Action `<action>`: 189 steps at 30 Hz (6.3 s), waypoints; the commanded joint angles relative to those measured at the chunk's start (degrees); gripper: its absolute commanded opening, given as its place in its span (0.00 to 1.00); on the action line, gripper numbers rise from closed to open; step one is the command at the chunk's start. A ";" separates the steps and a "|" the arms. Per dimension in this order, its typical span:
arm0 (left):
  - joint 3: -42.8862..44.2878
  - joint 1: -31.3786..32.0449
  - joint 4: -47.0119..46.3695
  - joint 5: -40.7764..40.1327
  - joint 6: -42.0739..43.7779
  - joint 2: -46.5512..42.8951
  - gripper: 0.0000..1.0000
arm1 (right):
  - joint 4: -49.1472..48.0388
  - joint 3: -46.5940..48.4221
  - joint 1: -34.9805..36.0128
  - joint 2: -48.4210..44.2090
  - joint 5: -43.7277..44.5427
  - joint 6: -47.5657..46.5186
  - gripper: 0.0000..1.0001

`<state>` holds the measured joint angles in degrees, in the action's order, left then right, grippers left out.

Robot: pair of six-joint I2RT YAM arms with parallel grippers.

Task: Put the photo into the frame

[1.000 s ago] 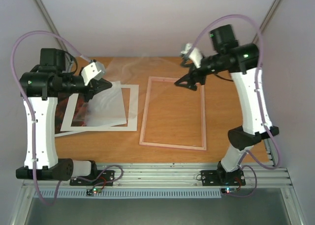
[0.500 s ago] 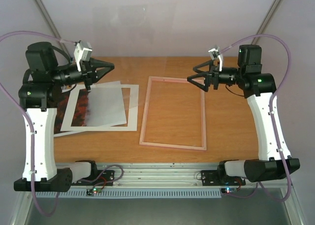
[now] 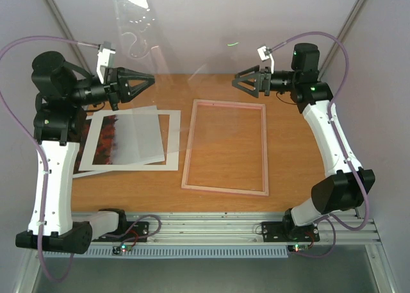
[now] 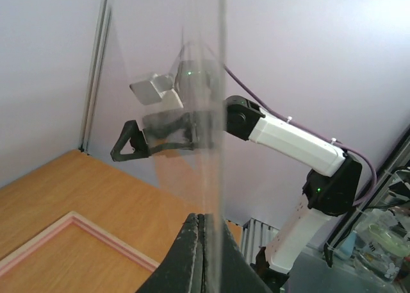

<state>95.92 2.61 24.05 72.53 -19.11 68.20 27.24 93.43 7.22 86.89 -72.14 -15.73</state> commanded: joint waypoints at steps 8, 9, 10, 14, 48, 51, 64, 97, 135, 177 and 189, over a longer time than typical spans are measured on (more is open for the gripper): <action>-0.62 0.31 3.07 -2.88 1.44 -1.36 0.00 | -21.01 4.59 3.73 -0.86 -8.59 23.20 0.64; -0.71 0.29 3.97 -3.68 2.40 -1.28 0.01 | -19.93 4.72 4.00 -1.24 -8.43 22.81 0.55; -0.80 0.29 4.93 -4.53 2.98 -1.17 0.01 | -18.58 4.68 4.14 -1.67 -8.31 22.25 0.47; -2.27 0.29 6.02 -8.62 3.65 -0.59 0.00 | -10.89 4.40 4.30 -2.40 -7.49 18.12 0.12; -14.81 0.84 9.87 -31.96 18.94 36.35 0.68 | 5.00 -12.00 0.86 29.02 15.30 1.87 0.01; -17.10 0.84 10.00 -35.02 18.94 35.40 0.67 | 4.55 -13.05 0.63 29.30 15.24 2.40 0.01; -19.00 3.01 10.35 -36.69 23.74 39.53 0.54 | 3.07 -20.84 -3.80 25.00 17.25 2.23 0.01; -9.38 8.37 7.58 -32.41 15.69 54.35 0.52 | 7.98 -22.02 -5.81 25.61 19.87 -3.34 0.01; -6.77 9.43 10.49 -29.45 16.22 57.54 0.00 | 15.65 -19.39 -9.68 25.81 18.73 -5.08 0.06; -7.94 9.43 9.94 -33.85 15.35 56.16 0.65 | 15.81 -23.47 -10.42 22.25 25.69 -12.66 0.01; -7.24 9.43 10.05 -34.78 15.29 56.59 0.66 | 15.91 -23.47 -11.44 22.17 26.39 -12.59 0.01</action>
<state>87.72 11.99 33.69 40.60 -4.05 124.44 42.13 69.91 -3.62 110.93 -46.44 -27.14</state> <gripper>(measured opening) 0.655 0.024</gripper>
